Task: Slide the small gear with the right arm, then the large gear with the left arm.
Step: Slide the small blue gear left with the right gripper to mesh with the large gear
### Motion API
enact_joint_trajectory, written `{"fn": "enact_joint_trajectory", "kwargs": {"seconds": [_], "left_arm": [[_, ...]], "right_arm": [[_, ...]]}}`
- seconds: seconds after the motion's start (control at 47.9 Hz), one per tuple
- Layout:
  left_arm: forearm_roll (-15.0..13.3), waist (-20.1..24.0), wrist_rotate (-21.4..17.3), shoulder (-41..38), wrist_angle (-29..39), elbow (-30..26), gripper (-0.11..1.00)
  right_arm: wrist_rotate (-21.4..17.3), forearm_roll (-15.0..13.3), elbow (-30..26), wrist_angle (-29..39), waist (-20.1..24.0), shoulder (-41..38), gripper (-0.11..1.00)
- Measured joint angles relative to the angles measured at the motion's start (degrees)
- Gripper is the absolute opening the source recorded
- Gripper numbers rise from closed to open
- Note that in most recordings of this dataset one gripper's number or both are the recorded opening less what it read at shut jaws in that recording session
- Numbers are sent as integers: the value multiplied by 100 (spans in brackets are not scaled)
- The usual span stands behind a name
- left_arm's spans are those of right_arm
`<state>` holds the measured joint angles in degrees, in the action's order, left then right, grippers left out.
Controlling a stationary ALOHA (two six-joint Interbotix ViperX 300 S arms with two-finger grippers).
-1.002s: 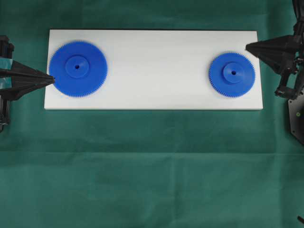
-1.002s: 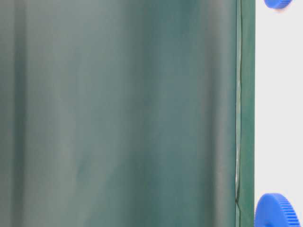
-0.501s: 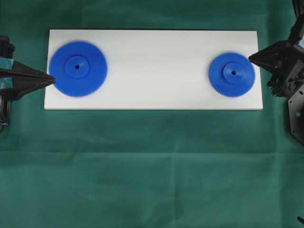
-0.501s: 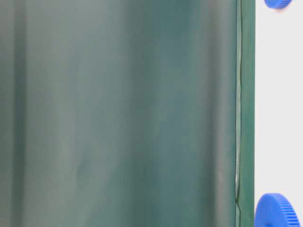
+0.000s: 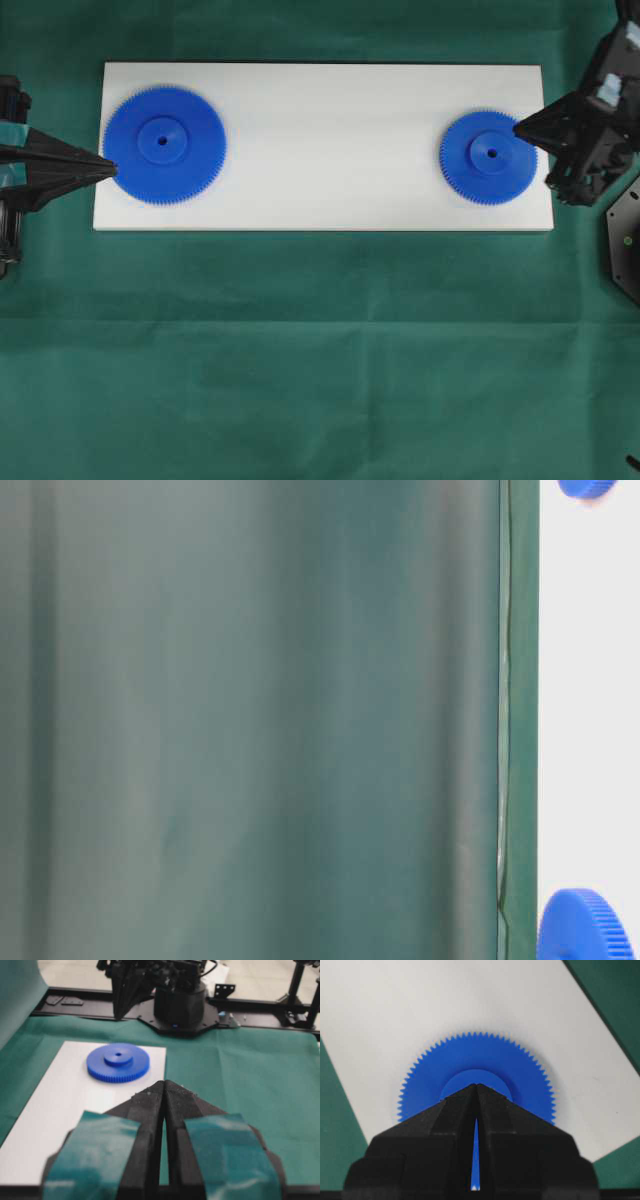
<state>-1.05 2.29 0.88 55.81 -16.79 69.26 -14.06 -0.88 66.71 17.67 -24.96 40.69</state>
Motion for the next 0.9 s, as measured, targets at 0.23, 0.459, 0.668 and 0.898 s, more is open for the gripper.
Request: {"fn": "enact_joint_trajectory", "kwargs": {"seconds": [0.23, 0.459, 0.668, 0.898], "left_arm": [[0, 0, 0, 0, -9, 18, 0], [0, 0, 0, 0, -9, 44, 0], [0, 0, 0, 0, 0, 62, 0], [0, 0, 9, 0, -9, 70, 0]], "right_arm": [[-9, 0, 0, -308, 9, -1107, 50], [0, 0, -97, -668, 18, -1934, 50], [-9, -9, -149, -949, 9, -2171, 51], [-9, 0, -158, -958, 9, -2180, 50]]}}
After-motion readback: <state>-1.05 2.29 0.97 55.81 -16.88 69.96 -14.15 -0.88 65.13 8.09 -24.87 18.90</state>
